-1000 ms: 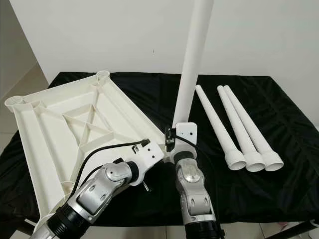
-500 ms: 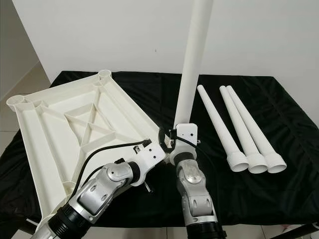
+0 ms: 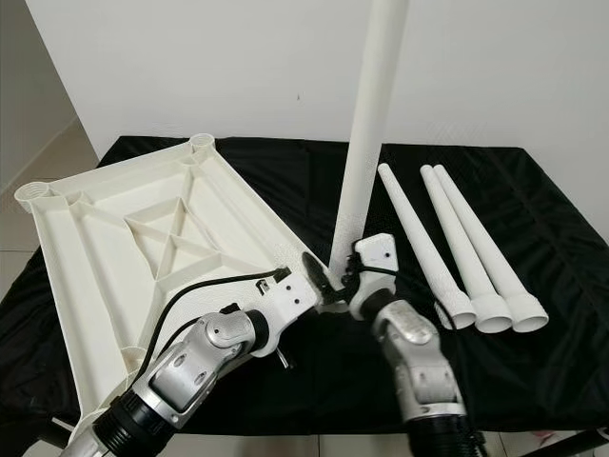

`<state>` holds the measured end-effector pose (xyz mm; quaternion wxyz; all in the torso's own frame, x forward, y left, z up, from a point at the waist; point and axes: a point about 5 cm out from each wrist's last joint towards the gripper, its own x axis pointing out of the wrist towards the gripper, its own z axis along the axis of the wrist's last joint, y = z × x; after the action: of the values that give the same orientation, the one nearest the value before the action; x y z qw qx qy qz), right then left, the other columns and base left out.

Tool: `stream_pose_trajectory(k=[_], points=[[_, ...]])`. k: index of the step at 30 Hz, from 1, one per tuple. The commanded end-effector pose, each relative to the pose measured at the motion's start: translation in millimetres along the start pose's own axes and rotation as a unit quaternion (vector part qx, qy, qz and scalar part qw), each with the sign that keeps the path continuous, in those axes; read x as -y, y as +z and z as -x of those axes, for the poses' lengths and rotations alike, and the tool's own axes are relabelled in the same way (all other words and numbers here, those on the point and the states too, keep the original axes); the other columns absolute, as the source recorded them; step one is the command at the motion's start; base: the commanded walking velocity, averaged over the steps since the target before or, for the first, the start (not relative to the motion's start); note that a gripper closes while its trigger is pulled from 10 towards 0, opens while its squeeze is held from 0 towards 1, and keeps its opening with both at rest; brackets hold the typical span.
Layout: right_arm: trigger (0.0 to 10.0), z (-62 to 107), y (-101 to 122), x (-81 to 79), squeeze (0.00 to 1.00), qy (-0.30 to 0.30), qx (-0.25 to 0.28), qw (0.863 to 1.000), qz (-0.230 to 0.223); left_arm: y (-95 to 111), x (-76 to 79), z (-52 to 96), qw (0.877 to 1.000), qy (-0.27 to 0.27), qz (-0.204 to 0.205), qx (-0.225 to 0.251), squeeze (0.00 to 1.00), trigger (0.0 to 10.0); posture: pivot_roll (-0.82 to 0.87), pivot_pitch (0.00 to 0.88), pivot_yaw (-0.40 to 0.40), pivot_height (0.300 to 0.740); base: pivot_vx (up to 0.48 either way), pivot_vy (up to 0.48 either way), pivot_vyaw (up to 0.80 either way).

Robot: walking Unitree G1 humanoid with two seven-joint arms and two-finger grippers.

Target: Building children table

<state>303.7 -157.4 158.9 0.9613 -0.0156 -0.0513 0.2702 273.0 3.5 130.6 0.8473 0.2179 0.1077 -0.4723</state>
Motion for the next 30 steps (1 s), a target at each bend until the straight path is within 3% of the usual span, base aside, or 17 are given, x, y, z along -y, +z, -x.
stream_pose_trajectory(k=[1,3,8,12,20,21,22,23,24,30], points=[[10.0,-0.7,-0.4,2.1,0.0,0.024,0.005,1.0,-0.005,-3.8,5.2,-2.9,1.0,-0.019,-0.01,-0.011,0.0,10.0,-0.13,0.023,0.029,0.74,0.0,0.0,0.0],[10.0,-1.6,-0.6,8.4,0.0,0.062,-0.001,0.998,-0.003,-3.8,4.7,-3.1,1.0,-0.019,-0.011,-0.011,0.0,10.0,-0.13,0.023,0.029,0.74,0.0,0.0,0.0],[10.0,-3.9,-0.8,16.0,0.0,0.08,-0.007,0.997,0.003,-3.2,5.0,-3.1,1.0,-0.02,-0.012,-0.01,0.0,10.0,-0.13,0.021,0.031,0.74,0.0,0.0,0.0],[10.0,-7.7,-4.5,20.5,0.0,0.144,-0.034,0.989,0.004,-2.5,4.0,-3.2,1.0,-0.019,-0.013,-0.009,0.0,10.0,-0.13,0.021,0.033,0.74,0.0,0.0,0.0],[10.0,-10.1,-8.2,24.9,0.0,0.177,-0.05,0.983,0.02,-2.1,2.4,-2.8,1.0,-0.016,-0.013,-0.01,0.0,10.0,-0.12,0.024,0.035,0.74,0.0,0.0,0.0],[8.3,-10.3,-8.6,26.1,0.0,0.178,-0.052,0.982,0.019,-2.2,2.2,-2.5,1.0,-0.016,-0.013,-0.01,0.0,10.0,-0.12,0.029,0.037,0.74,0.0,0.0,0.0],[1.7,-10.3,-8.5,27.7,0.0,0.178,-0.052,0.983,0.016,-2.3,1.9,-2.2,1.0,-0.015,-0.013,-0.01,0.0,10.0,-0.12,0.029,0.037,0.74,0.0,0.0,0.0],[1.7,-10.3,-8.4,29.1,0.0,0.178,-0.051,0.983,0.014,-2.4,1.8,-2.0,1.0,-0.015,-0.013,-0.01,0.0,10.0,-0.12,0.029,0.037,0.74,0.0,0.0,0.0],[0.0,-10.5,-8.3,30.7,0.0,0.18,-0.05,0.982,0.014,-2.4,1.6,-1.9,1.0,-0.015,-0.013,-0.011,0.0,10.0,-0.12,0.029,0.037,0.74,0.0,0.0,0.0],[0.0,-9.5,-8.1,33.1,0.0,0.182,-0.043,0.982,0.011,-3.1,0.6,-0.5,1.0,-0.014,-0.013,-0.012,0.0,10.0,-0.12,0.031,0.041,0.74,0.0,0.0,0.0]])
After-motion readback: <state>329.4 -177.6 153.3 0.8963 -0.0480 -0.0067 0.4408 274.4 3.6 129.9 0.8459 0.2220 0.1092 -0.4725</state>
